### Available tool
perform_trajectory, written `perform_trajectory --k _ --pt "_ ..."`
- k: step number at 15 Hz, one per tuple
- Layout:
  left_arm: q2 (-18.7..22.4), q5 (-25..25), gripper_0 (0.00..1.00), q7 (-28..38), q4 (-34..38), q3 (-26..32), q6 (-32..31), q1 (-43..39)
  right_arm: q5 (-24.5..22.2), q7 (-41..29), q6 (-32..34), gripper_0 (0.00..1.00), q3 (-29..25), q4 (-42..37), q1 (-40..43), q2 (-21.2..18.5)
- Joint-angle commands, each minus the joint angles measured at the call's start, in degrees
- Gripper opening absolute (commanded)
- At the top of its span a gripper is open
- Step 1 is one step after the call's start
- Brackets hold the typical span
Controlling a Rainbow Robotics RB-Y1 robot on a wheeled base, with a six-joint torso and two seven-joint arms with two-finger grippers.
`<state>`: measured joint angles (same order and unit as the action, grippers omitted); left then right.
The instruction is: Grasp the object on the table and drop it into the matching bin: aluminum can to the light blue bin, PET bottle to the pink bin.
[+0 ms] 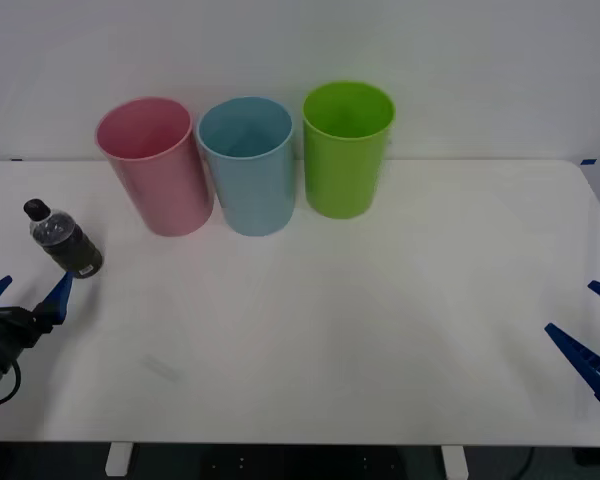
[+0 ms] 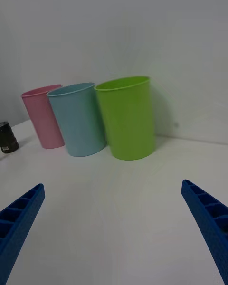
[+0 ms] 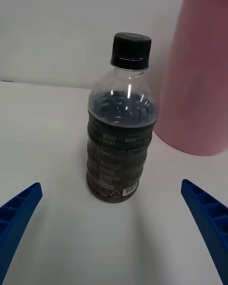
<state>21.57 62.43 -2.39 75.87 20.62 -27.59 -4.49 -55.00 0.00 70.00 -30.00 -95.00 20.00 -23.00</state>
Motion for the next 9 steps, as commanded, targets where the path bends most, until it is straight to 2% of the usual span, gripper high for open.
perform_trajectory --k 1,9 --pt "-0.04 1.21 1.00 -0.16 -2.83 0.03 0.96 3.26 0.00 0.00 0.00 1.00 0.00 0.00 0.00 0.00" --pt "-0.65 6.22 1.00 -0.69 -12.59 0.82 3.25 13.90 0.00 0.00 0.00 1.00 0.00 0.00 0.00 0.00"
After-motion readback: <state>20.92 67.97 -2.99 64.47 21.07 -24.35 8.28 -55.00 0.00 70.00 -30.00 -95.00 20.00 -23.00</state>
